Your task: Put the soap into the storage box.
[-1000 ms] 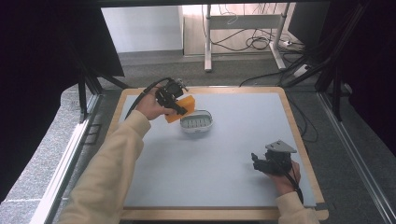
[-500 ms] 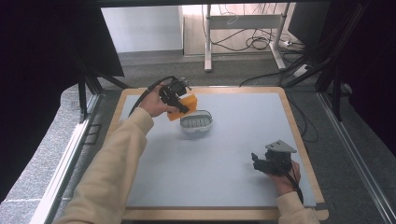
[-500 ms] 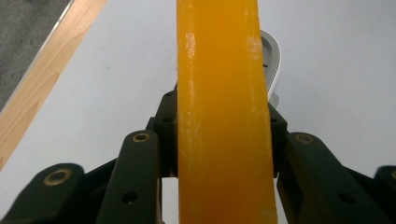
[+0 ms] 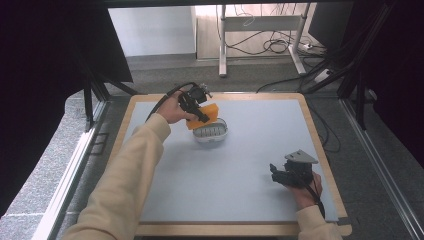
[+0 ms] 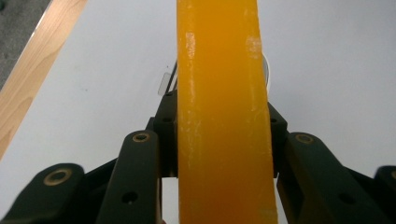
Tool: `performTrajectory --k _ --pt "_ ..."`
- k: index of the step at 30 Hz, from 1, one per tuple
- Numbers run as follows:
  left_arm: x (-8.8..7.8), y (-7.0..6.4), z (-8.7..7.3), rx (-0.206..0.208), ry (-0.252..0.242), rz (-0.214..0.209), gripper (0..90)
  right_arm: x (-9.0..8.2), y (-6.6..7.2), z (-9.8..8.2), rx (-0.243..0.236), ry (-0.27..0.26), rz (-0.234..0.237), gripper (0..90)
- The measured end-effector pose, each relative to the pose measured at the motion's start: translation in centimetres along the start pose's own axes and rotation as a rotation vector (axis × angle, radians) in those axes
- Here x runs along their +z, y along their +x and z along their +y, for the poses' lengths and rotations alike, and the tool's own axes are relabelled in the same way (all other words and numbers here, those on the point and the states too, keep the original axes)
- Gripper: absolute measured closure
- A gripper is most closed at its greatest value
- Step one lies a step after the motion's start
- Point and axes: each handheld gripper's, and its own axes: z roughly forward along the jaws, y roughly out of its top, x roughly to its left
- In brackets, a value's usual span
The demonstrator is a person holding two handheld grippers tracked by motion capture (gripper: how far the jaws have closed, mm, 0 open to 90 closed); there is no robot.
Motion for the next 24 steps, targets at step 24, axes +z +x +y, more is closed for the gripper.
performTrajectory --k 24 --pt "2.9 0.5 2.0 0.069 0.011 -0.065 61.9 0.1 -0.2 -0.1 0.003 0.008 -0.001 17.9"
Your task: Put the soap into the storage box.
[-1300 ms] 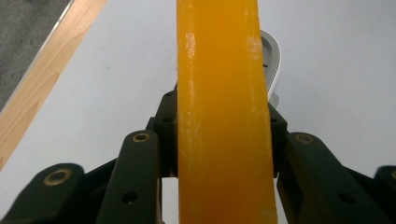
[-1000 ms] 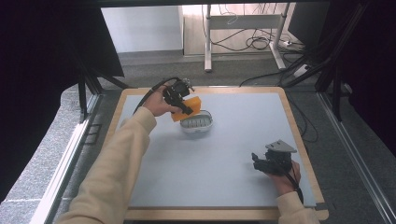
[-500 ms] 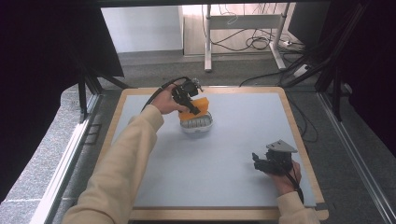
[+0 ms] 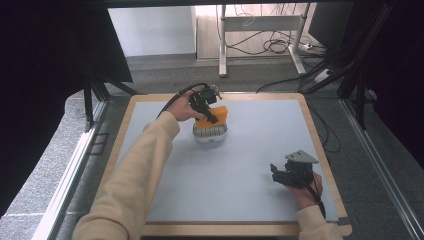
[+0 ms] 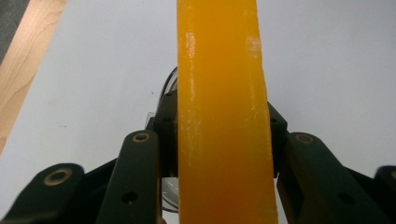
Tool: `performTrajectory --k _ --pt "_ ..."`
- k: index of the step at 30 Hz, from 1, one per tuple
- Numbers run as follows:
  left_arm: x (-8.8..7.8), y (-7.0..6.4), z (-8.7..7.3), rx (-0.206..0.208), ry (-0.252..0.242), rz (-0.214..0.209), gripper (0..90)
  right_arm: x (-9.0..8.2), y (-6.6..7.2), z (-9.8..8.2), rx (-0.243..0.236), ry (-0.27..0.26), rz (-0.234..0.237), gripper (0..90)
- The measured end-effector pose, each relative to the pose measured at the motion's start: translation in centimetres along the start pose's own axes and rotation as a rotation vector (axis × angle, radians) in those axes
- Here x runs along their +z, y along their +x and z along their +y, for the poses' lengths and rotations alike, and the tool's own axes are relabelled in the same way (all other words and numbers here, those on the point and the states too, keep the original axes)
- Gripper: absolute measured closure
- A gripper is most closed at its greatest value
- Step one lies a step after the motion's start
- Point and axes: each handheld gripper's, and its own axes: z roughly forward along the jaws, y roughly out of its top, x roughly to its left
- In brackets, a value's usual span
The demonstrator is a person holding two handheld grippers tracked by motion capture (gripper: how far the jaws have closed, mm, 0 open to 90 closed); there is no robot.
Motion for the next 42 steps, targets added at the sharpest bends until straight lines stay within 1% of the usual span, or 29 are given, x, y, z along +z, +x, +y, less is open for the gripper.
performTrajectory --k 1,2,7,8,11,16,20,24,25,29,32,35,38,39,40,42 --pt "0.0 0.0 0.0 0.000 0.000 0.000 61.8 0.0 0.0 0.0 0.000 0.000 0.000 17.9" --pt "0.3 0.2 -0.2 0.001 0.004 -0.011 61.9 0.0 0.0 0.0 -0.001 0.000 -0.001 17.9" --pt "0.9 0.5 -0.6 0.002 0.008 -0.022 61.8 0.1 -0.1 -0.1 0.000 0.001 -0.002 17.9" --pt "1.3 0.6 -0.8 0.010 0.012 -0.035 61.9 0.1 -0.1 -0.1 0.001 0.000 -0.003 17.9" --pt "2.0 0.7 -1.1 0.010 0.017 -0.050 61.8 0.1 -0.1 -0.1 0.001 0.000 -0.004 17.9" --pt "3.3 0.9 -1.6 0.001 0.036 -0.060 61.8 0.1 -0.1 -0.1 -0.002 0.002 -0.005 17.9" --pt "3.7 1.2 -1.8 0.000 0.026 -0.077 61.8 0.2 -0.1 -0.1 -0.004 0.006 -0.003 17.8" --pt "4.0 1.2 -1.9 0.001 0.023 -0.081 61.7 0.2 -0.1 -0.1 -0.005 0.008 -0.003 17.8" --pt "4.1 1.2 -1.9 0.009 0.027 -0.076 61.6 0.2 -0.1 -0.1 -0.005 0.008 -0.003 17.8" --pt "4.1 1.1 -2.0 0.020 0.017 -0.048 59.4 0.2 -0.1 -0.1 -0.004 0.008 -0.004 17.8" --pt "3.9 1.0 -1.9 0.020 0.011 -0.041 57.5 0.2 -0.1 -0.1 -0.008 0.009 -0.005 17.7" --pt "3.9 0.9 -1.9 0.024 0.006 -0.033 51.2 0.2 0.0 -0.1 -0.008 0.009 -0.004 17.7" --pt "3.8 0.5 -1.7 0.027 0.003 0.008 42.7 0.2 -0.1 -0.1 -0.007 0.012 -0.005 17.8" --pt "3.8 0.5 -1.7 0.027 0.003 0.008 40.9 0.2 -0.1 -0.1 -0.007 0.012 -0.005 17.8" --pt "3.5 0.4 -1.6 0.034 -0.012 0.042 39.3 0.3 -0.1 -0.1 -0.010 0.012 -0.005 17.7" --pt "2.9 0.4 -1.5 0.024 -0.036 0.060 35.6 0.3 0.0 -0.1 -0.006 0.014 -0.003 17.7"
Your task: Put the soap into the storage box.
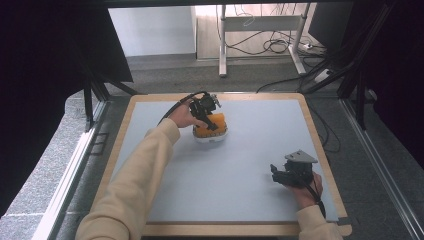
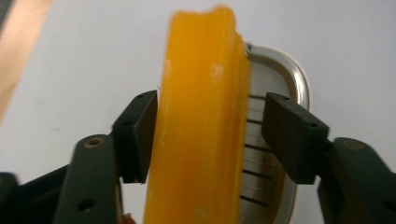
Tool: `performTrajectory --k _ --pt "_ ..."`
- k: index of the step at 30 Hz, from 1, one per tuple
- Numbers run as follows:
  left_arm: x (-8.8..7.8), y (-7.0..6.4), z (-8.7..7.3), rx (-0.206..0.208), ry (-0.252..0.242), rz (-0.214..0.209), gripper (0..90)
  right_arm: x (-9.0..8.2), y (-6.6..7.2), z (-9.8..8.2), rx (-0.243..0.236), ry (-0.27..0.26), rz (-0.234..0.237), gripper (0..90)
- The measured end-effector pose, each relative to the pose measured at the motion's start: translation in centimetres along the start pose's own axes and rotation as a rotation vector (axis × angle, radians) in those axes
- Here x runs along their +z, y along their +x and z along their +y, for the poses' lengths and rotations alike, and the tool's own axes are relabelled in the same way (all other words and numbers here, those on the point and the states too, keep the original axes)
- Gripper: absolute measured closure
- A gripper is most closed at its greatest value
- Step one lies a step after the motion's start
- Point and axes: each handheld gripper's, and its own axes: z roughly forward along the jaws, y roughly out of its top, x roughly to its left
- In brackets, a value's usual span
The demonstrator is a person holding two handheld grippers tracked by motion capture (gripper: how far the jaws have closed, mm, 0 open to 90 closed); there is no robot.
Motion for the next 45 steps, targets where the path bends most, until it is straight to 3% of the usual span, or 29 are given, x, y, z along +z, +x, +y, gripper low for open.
performTrajectory --k 4,19,26,28,31,34,35,39,40,45 --pt "-1.0 0.1 0.1 -0.005 -0.022 0.038 31.8 0.0 0.0 0.0 -0.001 0.001 -0.001 17.7" --pt "-3.9 -0.9 -0.5 -0.054 -0.081 0.016 30.0 -0.2 -0.1 0.0 0.010 -0.009 -0.004 17.7" --pt "-4.8 -1.5 -1.4 -0.102 -0.139 0.019 29.3 -0.8 -0.4 -0.4 0.022 -0.018 -0.019 17.7" --pt "-5.6 -2.3 -1.9 -0.109 -0.182 0.026 29.6 -1.0 -0.4 -0.5 0.026 -0.019 -0.020 17.7" --pt "-6.1 -2.9 -2.4 -0.121 -0.197 0.023 29.1 -1.0 -0.4 -0.5 0.022 -0.019 -0.018 17.6" --pt "-6.6 -4.5 -3.8 -0.133 -0.211 0.053 28.9 -0.9 -0.3 -0.4 0.020 -0.021 -0.013 17.6" --pt "-6.6 -4.5 -3.8 -0.133 -0.211 0.053 29.0 -0.9 -0.3 -0.4 0.017 -0.023 -0.012 17.6" --pt "-7.4 -6.9 -6.2 -0.150 -0.243 0.077 28.8 -1.0 -0.2 -0.2 0.014 -0.027 -0.011 17.6" --pt "-7.4 -6.9 -6.2 -0.150 -0.243 0.077 28.8 -0.9 -0.1 -0.1 0.013 -0.027 -0.010 17.6" --pt "-8.3 -9.8 -9.4 -0.184 -0.246 0.117 28.3 -0.7 0.6 0.2 -0.009 -0.029 0.001 17.6"
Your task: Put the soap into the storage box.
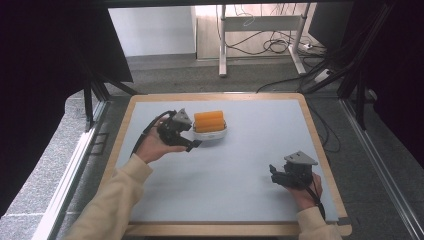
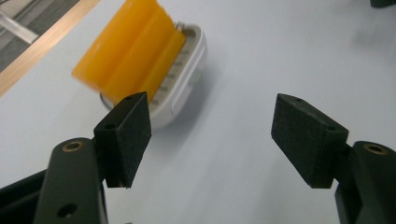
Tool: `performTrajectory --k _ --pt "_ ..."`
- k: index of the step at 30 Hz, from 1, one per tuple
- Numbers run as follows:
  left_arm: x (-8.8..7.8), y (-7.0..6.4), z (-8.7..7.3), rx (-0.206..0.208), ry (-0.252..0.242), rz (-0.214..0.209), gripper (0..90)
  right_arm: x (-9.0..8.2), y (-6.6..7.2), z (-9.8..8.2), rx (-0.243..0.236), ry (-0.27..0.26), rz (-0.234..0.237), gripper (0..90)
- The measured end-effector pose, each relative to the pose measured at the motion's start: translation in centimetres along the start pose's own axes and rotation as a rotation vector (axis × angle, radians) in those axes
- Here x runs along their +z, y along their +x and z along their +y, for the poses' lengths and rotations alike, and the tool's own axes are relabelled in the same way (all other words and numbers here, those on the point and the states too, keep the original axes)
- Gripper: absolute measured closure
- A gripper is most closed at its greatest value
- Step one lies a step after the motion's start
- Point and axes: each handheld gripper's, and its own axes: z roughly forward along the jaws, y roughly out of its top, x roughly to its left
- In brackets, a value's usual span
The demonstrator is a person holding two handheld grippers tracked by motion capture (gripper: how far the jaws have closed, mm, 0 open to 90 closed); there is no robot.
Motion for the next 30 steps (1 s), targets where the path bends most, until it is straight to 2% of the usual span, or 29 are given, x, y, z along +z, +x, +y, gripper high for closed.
performTrajectory --k 2,5,7,8,9,10,11,12,13,15,20,30 --pt "-0.7 -0.6 -1.2 -0.014 -0.011 0.009 27.7 0.1 0.1 0.1 -0.007 0.001 0.003 17.6" --pt "-1.5 -1.0 -3.1 -0.058 -0.036 0.007 27.7 0.1 0.0 0.0 -0.003 0.002 0.005 17.6" --pt "-1.8 -1.3 -4.1 -0.070 -0.036 0.014 27.6 0.1 -0.1 0.0 0.003 0.003 0.004 17.6" --pt "-1.8 -1.3 -4.1 -0.070 -0.036 0.014 26.7 0.1 -0.2 0.0 0.004 0.003 0.003 17.6" --pt "-2.2 -1.4 -5.1 -0.082 -0.048 0.008 26.5 0.1 -0.2 0.0 0.007 0.004 0.003 17.6" --pt "-2.2 -1.4 -5.1 -0.082 -0.048 0.008 26.7 0.1 -0.2 0.0 0.007 0.004 0.003 17.6" --pt "-2.6 -1.5 -6.1 -0.093 -0.056 0.014 26.7 0.2 -0.2 0.0 0.006 0.005 0.002 17.6" --pt "-2.6 -1.5 -6.1 -0.093 -0.056 0.014 26.7 0.2 -0.2 0.0 0.006 0.006 0.002 17.6" --pt "-2.9 -1.8 -6.9 -0.102 -0.055 0.016 26.7 0.2 -0.3 0.0 0.006 0.006 0.002 17.5" --pt "-3.1 -2.0 -7.7 -0.112 -0.050 0.015 26.1 0.2 -0.3 0.0 0.004 0.009 0.002 17.6" --pt "-3.2 -2.3 -8.6 -0.132 -0.057 0.008 25.7 0.3 -0.3 -0.1 0.005 0.011 -0.001 17.5" --pt "-2.7 -2.2 -8.8 -0.128 -0.024 0.022 24.8 0.3 -0.6 -0.1 0.012 0.005 -0.003 17.4"
